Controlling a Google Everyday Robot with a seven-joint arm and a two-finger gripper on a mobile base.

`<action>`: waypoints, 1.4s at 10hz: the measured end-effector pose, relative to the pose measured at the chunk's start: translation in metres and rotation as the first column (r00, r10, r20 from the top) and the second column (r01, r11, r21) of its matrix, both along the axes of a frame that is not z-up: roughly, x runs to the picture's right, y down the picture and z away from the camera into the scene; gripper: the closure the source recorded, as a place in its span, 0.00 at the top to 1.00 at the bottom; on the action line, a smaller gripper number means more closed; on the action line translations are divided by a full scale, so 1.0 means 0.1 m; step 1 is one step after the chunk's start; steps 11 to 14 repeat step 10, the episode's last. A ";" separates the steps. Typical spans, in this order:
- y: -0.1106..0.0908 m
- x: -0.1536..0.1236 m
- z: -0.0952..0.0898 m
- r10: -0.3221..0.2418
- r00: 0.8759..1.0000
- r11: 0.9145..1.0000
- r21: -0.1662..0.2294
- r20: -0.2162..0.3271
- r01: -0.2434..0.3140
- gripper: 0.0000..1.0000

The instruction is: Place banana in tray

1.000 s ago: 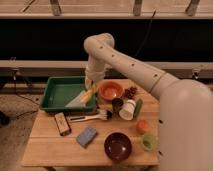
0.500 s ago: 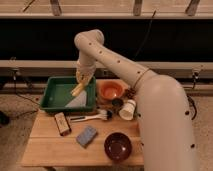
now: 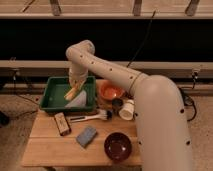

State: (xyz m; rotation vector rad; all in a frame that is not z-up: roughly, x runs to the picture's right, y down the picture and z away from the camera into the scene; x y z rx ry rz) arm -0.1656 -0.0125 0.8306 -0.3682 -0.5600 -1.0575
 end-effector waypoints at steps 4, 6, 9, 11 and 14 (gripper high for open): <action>-0.10 -0.08 0.10 0.045 0.999 0.999 0.003 -0.012 -0.045 0.76; -0.11 -0.07 0.11 0.052 0.999 0.999 -0.001 -0.006 -0.052 0.80; -0.10 -0.08 0.12 0.051 0.999 0.999 -0.001 -0.006 -0.051 0.80; -0.11 -0.08 0.11 0.051 0.999 0.999 -0.001 -0.005 -0.051 0.80; -0.11 -0.08 0.11 0.051 0.999 0.999 -0.001 -0.005 -0.051 0.80</action>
